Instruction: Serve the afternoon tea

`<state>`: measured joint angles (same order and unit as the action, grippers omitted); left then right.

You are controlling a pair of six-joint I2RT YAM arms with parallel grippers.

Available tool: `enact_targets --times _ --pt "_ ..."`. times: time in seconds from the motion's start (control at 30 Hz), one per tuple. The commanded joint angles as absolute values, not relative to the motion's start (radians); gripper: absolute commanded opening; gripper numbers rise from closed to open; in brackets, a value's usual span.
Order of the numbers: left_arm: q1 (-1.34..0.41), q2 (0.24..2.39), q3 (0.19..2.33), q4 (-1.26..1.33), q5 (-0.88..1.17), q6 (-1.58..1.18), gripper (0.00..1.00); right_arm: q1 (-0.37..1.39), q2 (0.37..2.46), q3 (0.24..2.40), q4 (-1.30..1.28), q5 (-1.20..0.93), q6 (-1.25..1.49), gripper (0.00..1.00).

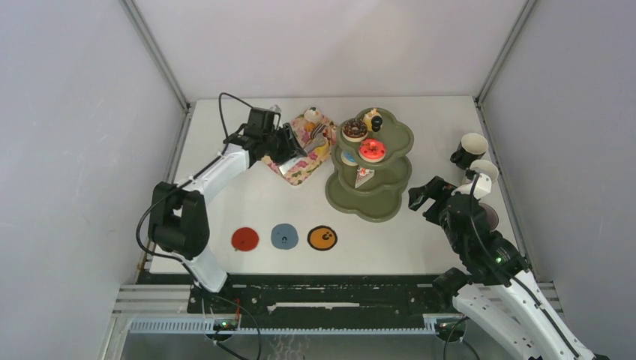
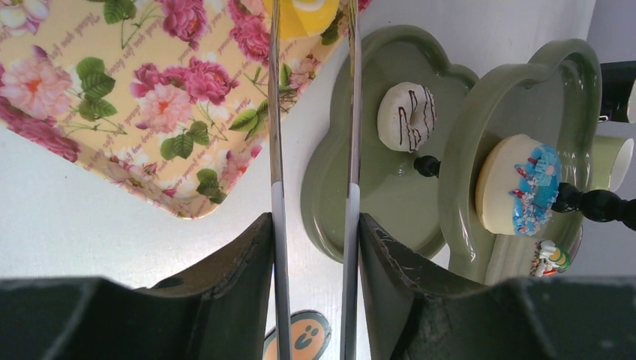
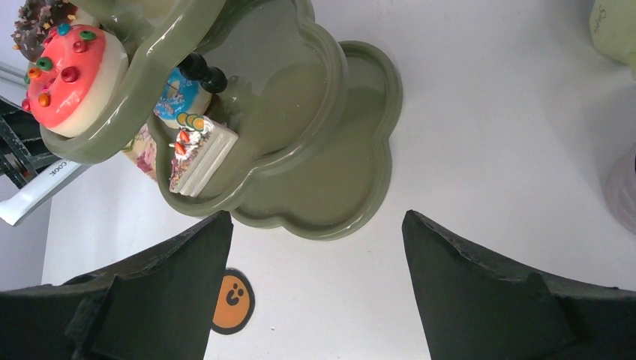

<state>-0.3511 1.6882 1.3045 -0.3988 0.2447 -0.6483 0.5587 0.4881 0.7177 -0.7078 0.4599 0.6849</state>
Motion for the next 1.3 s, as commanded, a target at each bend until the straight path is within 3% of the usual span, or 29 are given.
enact_targets --times 0.0,0.57,0.67,0.83,0.87,1.27 --pt "-0.354 1.694 1.294 -0.325 0.274 -0.667 0.48 0.566 0.495 0.743 -0.684 0.478 0.678 0.92" --pt "-0.370 1.707 1.284 -0.388 0.221 -0.676 0.46 0.566 0.497 0.743 -0.693 0.479 0.684 0.92" --pt "-0.369 1.726 1.295 -0.383 0.238 -0.676 0.39 0.566 0.492 0.743 -0.694 0.478 0.681 0.92" --pt "-0.370 1.687 1.285 -0.386 0.247 -0.676 0.03 0.566 0.480 0.743 -0.700 0.481 0.688 0.92" --pt "-0.370 1.673 1.278 -0.386 0.250 -0.676 0.00 0.566 0.483 0.743 -0.696 0.475 0.685 0.92" --pt "-0.365 1.446 1.219 -0.500 0.158 -0.586 0.00 0.569 0.514 0.750 -0.661 0.441 0.680 0.92"
